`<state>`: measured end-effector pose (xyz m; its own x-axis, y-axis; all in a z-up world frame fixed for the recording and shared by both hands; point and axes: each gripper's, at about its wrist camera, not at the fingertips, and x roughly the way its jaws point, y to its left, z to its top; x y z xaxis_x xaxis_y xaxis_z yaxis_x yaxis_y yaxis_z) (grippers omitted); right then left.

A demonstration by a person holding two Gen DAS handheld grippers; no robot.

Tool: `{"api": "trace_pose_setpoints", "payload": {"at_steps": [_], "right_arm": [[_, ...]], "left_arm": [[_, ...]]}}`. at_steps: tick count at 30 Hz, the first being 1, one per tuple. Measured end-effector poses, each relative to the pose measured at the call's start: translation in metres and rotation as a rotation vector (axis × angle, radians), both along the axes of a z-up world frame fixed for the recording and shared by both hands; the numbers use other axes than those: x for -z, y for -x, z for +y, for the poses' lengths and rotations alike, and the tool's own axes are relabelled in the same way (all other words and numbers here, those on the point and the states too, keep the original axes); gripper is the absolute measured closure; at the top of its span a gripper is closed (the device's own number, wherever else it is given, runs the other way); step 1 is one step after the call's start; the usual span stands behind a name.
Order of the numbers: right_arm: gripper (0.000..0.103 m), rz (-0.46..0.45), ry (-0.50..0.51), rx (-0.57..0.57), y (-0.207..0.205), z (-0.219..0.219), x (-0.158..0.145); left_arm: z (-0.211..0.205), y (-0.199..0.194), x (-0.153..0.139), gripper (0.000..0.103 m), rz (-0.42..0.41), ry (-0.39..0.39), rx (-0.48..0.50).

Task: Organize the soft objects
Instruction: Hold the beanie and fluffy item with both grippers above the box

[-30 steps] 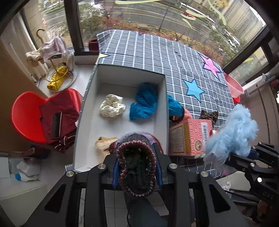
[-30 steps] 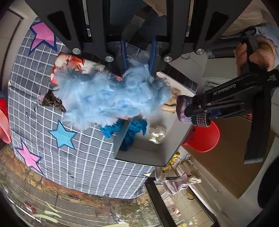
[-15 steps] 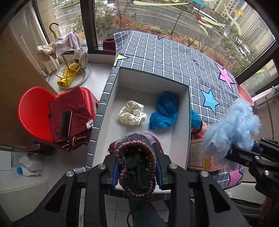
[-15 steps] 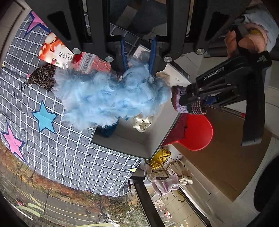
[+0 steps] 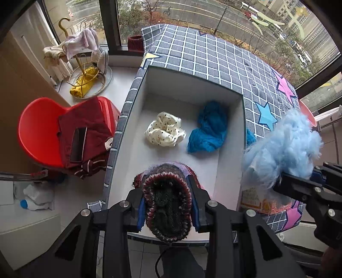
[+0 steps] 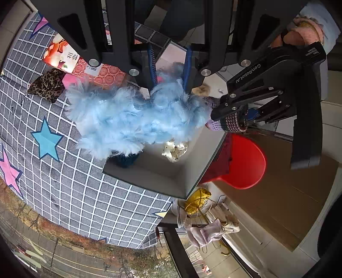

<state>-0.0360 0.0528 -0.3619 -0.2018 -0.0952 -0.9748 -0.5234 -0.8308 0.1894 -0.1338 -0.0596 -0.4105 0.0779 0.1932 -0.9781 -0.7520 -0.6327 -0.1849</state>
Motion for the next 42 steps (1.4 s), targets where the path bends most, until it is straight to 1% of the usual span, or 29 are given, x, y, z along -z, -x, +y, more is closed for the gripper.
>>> {"api": "trace_pose_setpoints", "payload": {"at_steps": [6,14,42], "right_arm": [[0.08,-0.026,0.017,-0.008,0.003,-0.003,0.015],[0.08,-0.044,0.026,-0.012,0.011,-0.002,0.027],[0.08,-0.064,0.043,-0.028,0.019,-0.006,0.039]], "left_arm": [[-0.003,0.001,0.012,0.067,-0.006,0.031,-0.003],[-0.006,-0.001,0.02,0.067,-0.012,0.055,-0.001],[-0.003,-0.003,0.027,0.067,-0.028,0.072,0.011]]}}
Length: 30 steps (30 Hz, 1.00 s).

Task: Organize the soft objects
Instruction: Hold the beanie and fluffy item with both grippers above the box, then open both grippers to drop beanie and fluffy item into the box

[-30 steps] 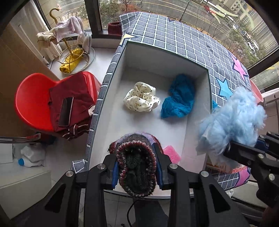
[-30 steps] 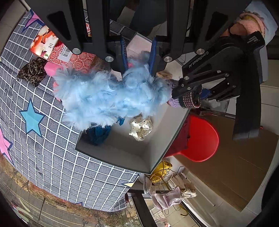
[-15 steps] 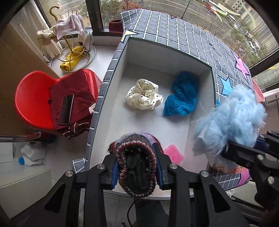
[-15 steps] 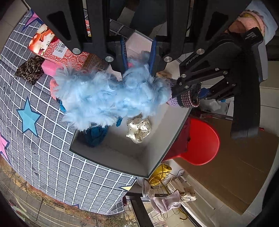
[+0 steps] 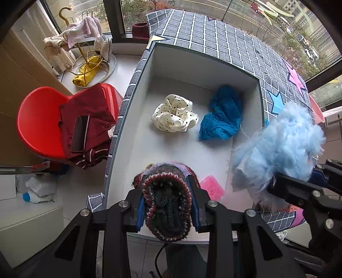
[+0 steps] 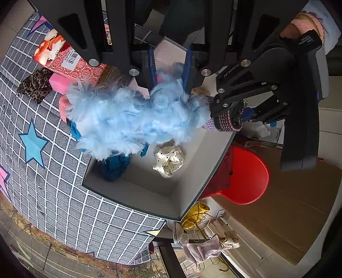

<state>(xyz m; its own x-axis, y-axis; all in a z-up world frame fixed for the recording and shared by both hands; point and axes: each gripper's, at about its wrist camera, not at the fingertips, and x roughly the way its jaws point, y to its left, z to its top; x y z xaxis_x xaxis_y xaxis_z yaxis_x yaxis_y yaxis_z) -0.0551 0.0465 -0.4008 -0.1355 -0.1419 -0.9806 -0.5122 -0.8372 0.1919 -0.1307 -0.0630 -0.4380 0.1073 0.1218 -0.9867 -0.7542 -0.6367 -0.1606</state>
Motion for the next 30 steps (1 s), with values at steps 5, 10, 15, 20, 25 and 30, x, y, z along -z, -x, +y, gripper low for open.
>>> {"api": "trace_pose_setpoints", "payload": {"at_steps": [5,10,15,20,25,30], "right_arm": [[0.08,-0.003,0.005,0.001,0.0,0.0,0.002],[0.08,-0.006,0.01,-0.003,0.001,0.0,0.004],[0.08,-0.008,0.014,-0.009,0.003,0.0,0.006],[0.044,-0.009,-0.017,0.003,0.001,0.002,0.002],[0.016,0.006,-0.042,0.028,-0.002,0.007,-0.006],[0.016,0.021,-0.059,0.047,-0.002,0.01,-0.014]], "left_arm": [[-0.001,-0.001,0.001,0.066,-0.002,0.007,0.001],[-0.003,-0.001,0.003,0.066,-0.001,0.013,0.003],[-0.002,-0.002,0.003,0.047,-0.001,0.019,0.016],[-0.004,0.003,0.005,0.02,-0.022,0.022,-0.011],[-0.004,0.005,0.007,0.013,-0.044,0.027,-0.013],[-0.001,0.006,0.001,0.012,-0.046,0.005,-0.029]]}}
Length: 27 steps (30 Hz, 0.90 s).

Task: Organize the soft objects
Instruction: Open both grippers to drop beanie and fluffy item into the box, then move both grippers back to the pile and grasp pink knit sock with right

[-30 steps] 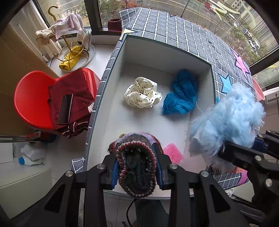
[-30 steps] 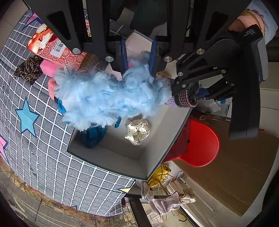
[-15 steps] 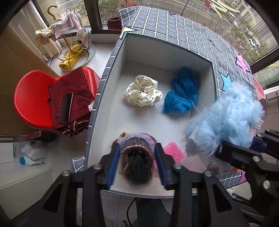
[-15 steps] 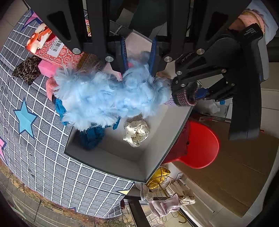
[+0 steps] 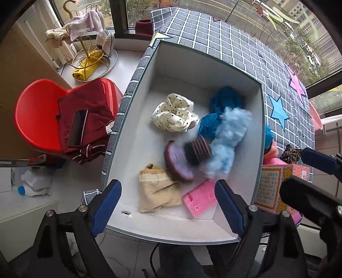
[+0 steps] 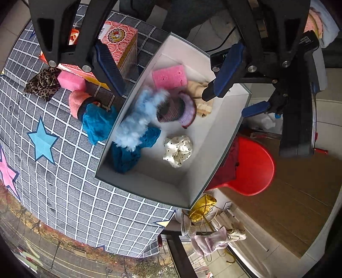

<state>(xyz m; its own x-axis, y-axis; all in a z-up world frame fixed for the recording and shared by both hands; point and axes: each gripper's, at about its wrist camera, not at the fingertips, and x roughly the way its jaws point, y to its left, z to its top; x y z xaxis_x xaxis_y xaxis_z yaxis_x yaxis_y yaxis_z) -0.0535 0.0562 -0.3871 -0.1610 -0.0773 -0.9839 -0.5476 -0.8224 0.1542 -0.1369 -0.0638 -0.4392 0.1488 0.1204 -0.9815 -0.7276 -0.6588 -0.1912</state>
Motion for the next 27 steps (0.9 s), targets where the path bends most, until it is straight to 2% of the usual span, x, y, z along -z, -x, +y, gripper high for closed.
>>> {"api": "trace_pose_setpoints", "payload": {"at_steps": [14,21,27], "right_arm": [[0.016,0.035,-0.016,0.075,-0.018,0.029,-0.022],[0.016,0.036,-0.058,0.219,-0.058,0.081,-0.037],[0.016,-0.011,-0.048,0.356,-0.098,0.125,-0.025]], "left_arm": [[0.022,-0.008,-0.008,0.012,-0.022,-0.004,0.047],[0.038,-0.015,-0.019,0.012,-0.033,-0.018,0.084],[0.055,-0.028,-0.021,0.012,-0.03,-0.005,0.121]]}}
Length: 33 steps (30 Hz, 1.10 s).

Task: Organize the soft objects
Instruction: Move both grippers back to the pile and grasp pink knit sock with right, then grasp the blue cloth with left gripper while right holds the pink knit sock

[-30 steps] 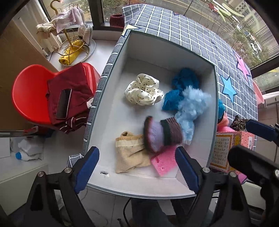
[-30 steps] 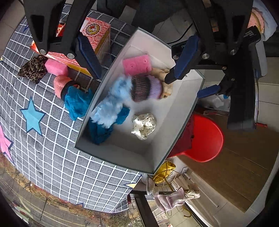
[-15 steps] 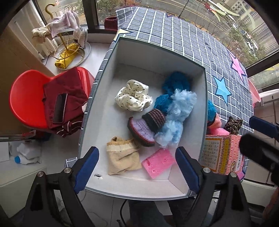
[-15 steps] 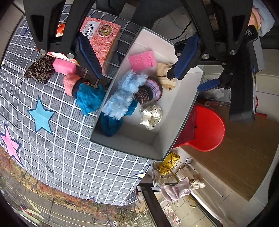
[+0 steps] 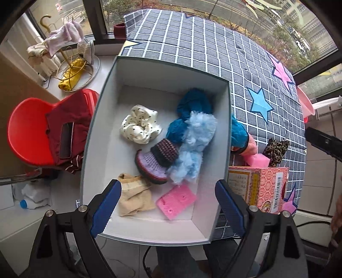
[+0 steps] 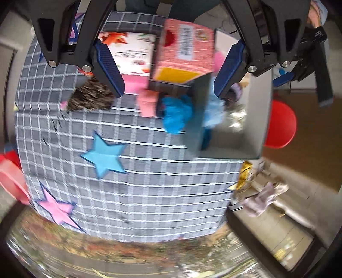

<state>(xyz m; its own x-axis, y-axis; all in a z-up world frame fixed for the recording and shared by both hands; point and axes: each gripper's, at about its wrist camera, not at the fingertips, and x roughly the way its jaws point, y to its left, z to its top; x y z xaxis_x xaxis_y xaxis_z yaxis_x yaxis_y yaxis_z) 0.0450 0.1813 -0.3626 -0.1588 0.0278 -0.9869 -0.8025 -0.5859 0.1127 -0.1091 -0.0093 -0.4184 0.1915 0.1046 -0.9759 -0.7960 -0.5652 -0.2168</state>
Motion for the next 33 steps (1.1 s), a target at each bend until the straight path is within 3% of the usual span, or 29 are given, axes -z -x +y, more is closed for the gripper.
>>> {"api": "trace_pose_setpoints", "payload": {"at_steps": [10,16,21,25,26,28,29,31,33], "right_arm": [[0.016,-0.042,0.146,0.038,-0.025,0.032,0.06],[0.016,-0.026,0.268,-0.077,-0.003,0.04,0.106],[0.016,0.002,0.432,-0.134,0.017,0.048,0.153],[0.017,-0.054,0.465,-0.197,0.026,0.045,0.181],[0.019,-0.078,0.44,-0.217,0.027,0.043,0.183],[0.051,-0.105,0.399,-0.242,0.026,0.041,0.182],[0.053,-0.1,0.402,-0.234,0.023,0.042,0.182],[0.066,-0.095,0.388,-0.219,0.015,0.046,0.178],[0.067,-0.093,0.336,-0.194,0.003,0.057,0.169]], "left_arm": [[0.02,-0.015,-0.002,0.011,0.014,0.041,0.035],[0.026,-0.02,-0.003,0.011,0.026,0.076,0.029],[0.029,-0.024,-0.004,0.011,0.034,0.107,0.018],[0.036,-0.028,-0.005,0.011,0.033,0.12,0.009],[0.04,-0.03,-0.005,0.011,0.034,0.122,0.008],[0.046,-0.033,-0.006,0.011,0.034,0.124,0.01],[0.051,-0.035,-0.007,0.011,0.031,0.122,0.013],[0.06,-0.039,-0.009,0.011,0.027,0.118,0.019],[0.073,-0.045,-0.012,0.011,0.023,0.109,0.031]]}}
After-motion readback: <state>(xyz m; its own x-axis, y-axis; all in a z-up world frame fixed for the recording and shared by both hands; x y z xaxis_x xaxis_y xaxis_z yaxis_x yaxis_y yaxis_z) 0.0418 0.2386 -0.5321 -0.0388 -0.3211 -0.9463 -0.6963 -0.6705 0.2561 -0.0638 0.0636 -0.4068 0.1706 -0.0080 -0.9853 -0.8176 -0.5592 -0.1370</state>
